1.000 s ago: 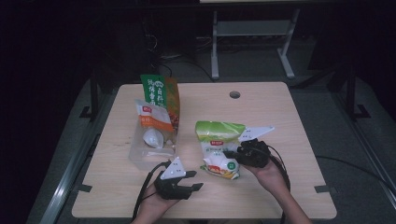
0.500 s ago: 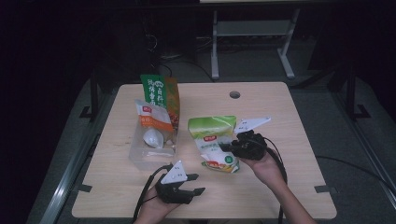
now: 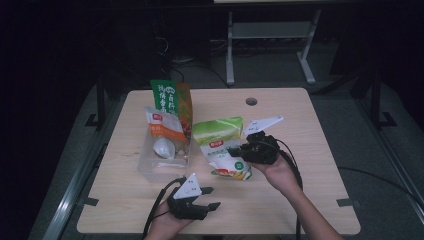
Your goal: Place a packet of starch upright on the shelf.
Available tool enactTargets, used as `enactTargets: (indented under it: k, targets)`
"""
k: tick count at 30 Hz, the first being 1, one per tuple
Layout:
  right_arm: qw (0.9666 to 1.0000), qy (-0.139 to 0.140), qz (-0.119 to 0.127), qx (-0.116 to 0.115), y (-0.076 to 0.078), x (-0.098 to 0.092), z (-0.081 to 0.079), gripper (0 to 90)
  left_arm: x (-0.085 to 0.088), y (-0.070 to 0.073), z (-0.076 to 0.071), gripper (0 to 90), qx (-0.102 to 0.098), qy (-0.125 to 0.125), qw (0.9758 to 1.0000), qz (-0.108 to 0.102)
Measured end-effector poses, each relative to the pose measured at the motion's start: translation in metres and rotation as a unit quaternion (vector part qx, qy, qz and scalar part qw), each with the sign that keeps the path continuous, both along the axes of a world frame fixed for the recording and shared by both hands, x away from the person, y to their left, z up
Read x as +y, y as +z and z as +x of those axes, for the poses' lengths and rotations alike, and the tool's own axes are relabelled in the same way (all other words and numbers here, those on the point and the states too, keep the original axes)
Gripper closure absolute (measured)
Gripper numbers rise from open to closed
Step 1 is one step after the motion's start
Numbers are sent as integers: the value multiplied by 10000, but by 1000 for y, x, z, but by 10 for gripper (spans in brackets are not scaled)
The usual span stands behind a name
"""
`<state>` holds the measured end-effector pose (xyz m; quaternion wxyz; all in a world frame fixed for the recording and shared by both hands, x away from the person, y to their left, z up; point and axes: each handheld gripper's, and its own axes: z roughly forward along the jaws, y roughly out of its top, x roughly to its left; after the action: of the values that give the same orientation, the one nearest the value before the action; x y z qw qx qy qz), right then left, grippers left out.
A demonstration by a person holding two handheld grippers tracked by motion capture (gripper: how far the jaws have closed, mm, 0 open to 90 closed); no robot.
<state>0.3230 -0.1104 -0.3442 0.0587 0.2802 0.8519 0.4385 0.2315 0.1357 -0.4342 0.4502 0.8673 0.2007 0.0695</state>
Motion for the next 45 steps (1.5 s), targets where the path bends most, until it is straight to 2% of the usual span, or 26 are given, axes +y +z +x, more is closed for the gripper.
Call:
enactTargets:
  k: [5, 11, 17, 19, 25, 27, 34, 37, 41, 45]
  targets:
    - [9999, 88, 48, -47, 11, 10, 3, 875, 0, 0, -1, 477, 16, -2, 10000, -23]
    - [9997, 235, 85, -59, 21, 24, 6, 876, 1, 1, -1, 476, -58, -22, 10000, 8]
    - [9992, 382, 109, -96, 33, 44, 8, 876, -1, 1, -3, 476, -67, -67, 10000, 8]
    - [9985, 487, 107, -215, 36, 51, 10, 876, -1, 1, -3, 476, -56, -60, 10000, -7]
    - [9979, 596, 200, -149, 44, 75, 12, 876, -1, 1, -3, 476, -58, -72, 10000, -36]
    - [9975, 643, 203, -195, 44, 83, 15, 876, -1, 1, -3, 476, -57, -74, 10000, -18]
    - [9972, 683, 267, -131, 45, 108, 22, 876, -1, 1, -3, 476, -77, -114, 9999, 52]
    - [9969, 715, 326, -75, 44, 118, 25, 876, -1, 1, -4, 476, -46, -65, 10000, -60]
    - [9962, 820, 268, -130, 41, 132, 30, 876, -1, 1, -4, 476, -61, -71, 9999, -47]
    - [9958, 872, 286, -31, 36, 145, 33, 879, -1, 1, -4, 475, -87, -79, 9999, -29]
